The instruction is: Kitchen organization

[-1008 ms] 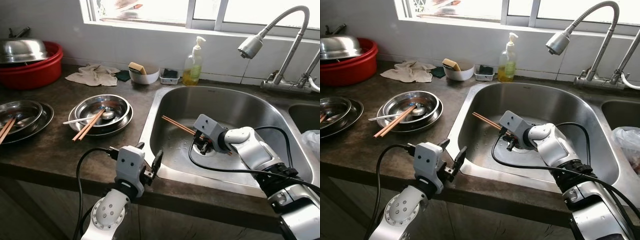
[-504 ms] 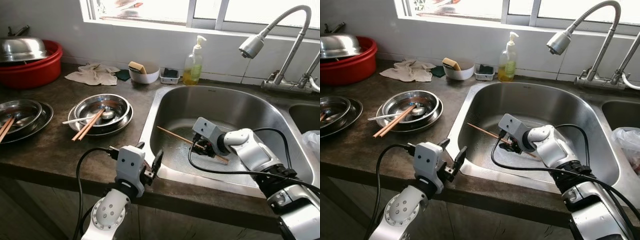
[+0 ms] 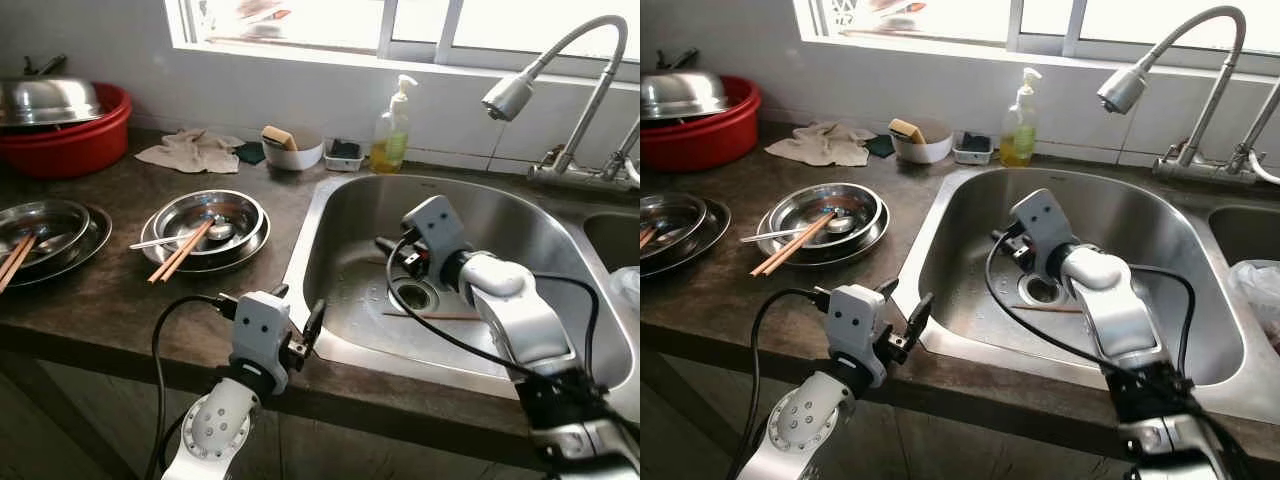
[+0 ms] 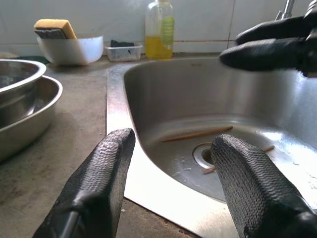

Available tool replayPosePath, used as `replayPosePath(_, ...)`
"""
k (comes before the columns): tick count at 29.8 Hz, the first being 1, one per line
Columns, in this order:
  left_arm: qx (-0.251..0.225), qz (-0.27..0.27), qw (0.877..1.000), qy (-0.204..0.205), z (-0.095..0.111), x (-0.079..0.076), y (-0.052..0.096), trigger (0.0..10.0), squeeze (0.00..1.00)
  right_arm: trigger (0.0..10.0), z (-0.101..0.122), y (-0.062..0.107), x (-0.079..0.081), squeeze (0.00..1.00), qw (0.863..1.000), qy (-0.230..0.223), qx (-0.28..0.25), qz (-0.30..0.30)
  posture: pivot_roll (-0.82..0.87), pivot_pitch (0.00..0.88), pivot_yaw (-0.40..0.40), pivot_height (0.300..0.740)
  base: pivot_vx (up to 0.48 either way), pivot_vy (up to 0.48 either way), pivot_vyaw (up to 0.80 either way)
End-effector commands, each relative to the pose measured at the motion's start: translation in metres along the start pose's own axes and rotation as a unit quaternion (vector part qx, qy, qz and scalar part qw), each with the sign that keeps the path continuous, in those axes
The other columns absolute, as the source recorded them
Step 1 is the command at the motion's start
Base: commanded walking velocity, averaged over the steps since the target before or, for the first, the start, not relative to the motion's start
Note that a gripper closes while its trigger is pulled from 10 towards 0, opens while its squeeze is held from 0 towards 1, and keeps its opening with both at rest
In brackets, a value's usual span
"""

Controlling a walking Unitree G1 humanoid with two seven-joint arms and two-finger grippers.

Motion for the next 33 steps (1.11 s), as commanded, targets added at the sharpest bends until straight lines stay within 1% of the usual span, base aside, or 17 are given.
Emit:
replayPosePath(1,-0.001,-0.001,1.0,-0.005,0.0,0.001,-0.003,10.0,0.0,10.0,0.01,0.01,-0.006,0.0,0.999,-0.02,-0.03,-0.038,0.02,0.005,-0.043,0.74,0.0,0.0,0.0)
replayPosePath(3,-0.002,-0.001,1.0,-0.005,0.0,0.001,-0.003,10.0,0.0,10.0,0.011,0.013,-0.005,0.0,0.998,-0.027,-0.039,-0.045,0.02,0.005,-0.043,0.74,0.0,0.0,0.0)
replayPosePath(5,-0.002,-0.001,1.0,-0.006,0.0,0.001,-0.002,10.0,0.0,10.0,0.013,0.025,0.001,0.0,0.993,-0.06,-0.066,-0.073,0.02,0.007,-0.042,0.74,0.0,0.0,0.0)
replayPosePath(6,-0.001,0.0,1.0,-0.006,0.0,0.002,-0.002,10.0,0.0,10.0,0.012,0.037,0.009,0.0,0.987,-0.089,-0.087,-0.098,0.02,0.008,-0.042,0.74,0.0,0.0,0.0)
replayPosePath(8,-0.001,0.001,1.0,-0.007,0.0,0.002,-0.001,10.0,0.0,10.0,0.01,0.044,0.015,0.0,0.983,-0.107,-0.096,-0.111,0.02,0.007,-0.043,0.74,0.0,0.0,0.0)
replayPosePath(10,0.004,0.001,1.0,-0.009,-0.002,0.001,0.001,10.0,0.0,10.0,0.001,0.055,0.031,0.0,0.983,-0.11,-0.094,-0.117,0.02,0.008,-0.042,0.74,0.0,0.0,0.0)
replayPosePath(13,0.008,0.003,1.0,-0.007,-0.005,0.001,0.003,10.0,0.0,10.0,-0.009,0.062,0.043,0.0,0.981,-0.121,-0.084,-0.126,0.01,0.007,-0.038,0.74,0.0,0.0,0.0)
replayPosePath(14,0.009,0.004,1.0,-0.008,-0.005,0.001,0.003,10.0,0.0,10.0,-0.01,0.063,0.045,0.0,0.981,-0.122,-0.084,-0.126,0.01,0.007,-0.038,0.74,0.0,0.0,0.0)
replayPosePath(17,0.007,0.006,1.0,-0.01,-0.005,0.001,0.003,10.0,0.0,10.0,-0.009,0.07,0.046,0.0,0.974,-0.137,-0.093,-0.157,0.01,0.007,-0.038,0.74,0.0,0.0,0.0)
replayPosePath(22,0.001,0.007,1.0,-0.02,-0.004,0.001,0.004,10.0,0.0,10.0,-0.01,0.078,0.047,0.0,0.971,-0.142,-0.094,-0.169,0.0,0.005,-0.034,0.74,0.0,0.0,0.0)
replayPosePath(23,0.001,0.007,1.0,-0.02,-0.004,0.001,0.004,10.0,0.0,10.0,-0.01,0.078,0.047,0.0,0.971,-0.142,-0.094,-0.169,0.0,0.005,-0.034,0.74,0.0,0.0,0.0)
replayPosePath(25,-0.008,0.005,0.999,-0.034,-0.002,0.002,0.005,10.0,0.0,10.0,-0.013,0.085,0.051,0.0,0.971,-0.147,-0.092,-0.163,0.0,0.007,-0.031,0.74,0.0,0.0,0.0)
replayPosePath(33,-0.008,0.005,0.999,-0.038,-0.003,0.001,0.006,10.0,0.0,10.0,-0.015,0.089,0.059,0.0,0.974,-0.154,-0.084,-0.143,0.0,0.006,-0.035,0.74,-0.03,0.0,0.0)
Point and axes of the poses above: a point about 5 cm out from each wrist's last joint towards the gripper, its own y axis pointing back from the gripper into the wrist, its own z axis along the axis of the wrist's last joint, x = y × z, the point moved 1 cm from there along -y, pointing out of the wrist towards the gripper
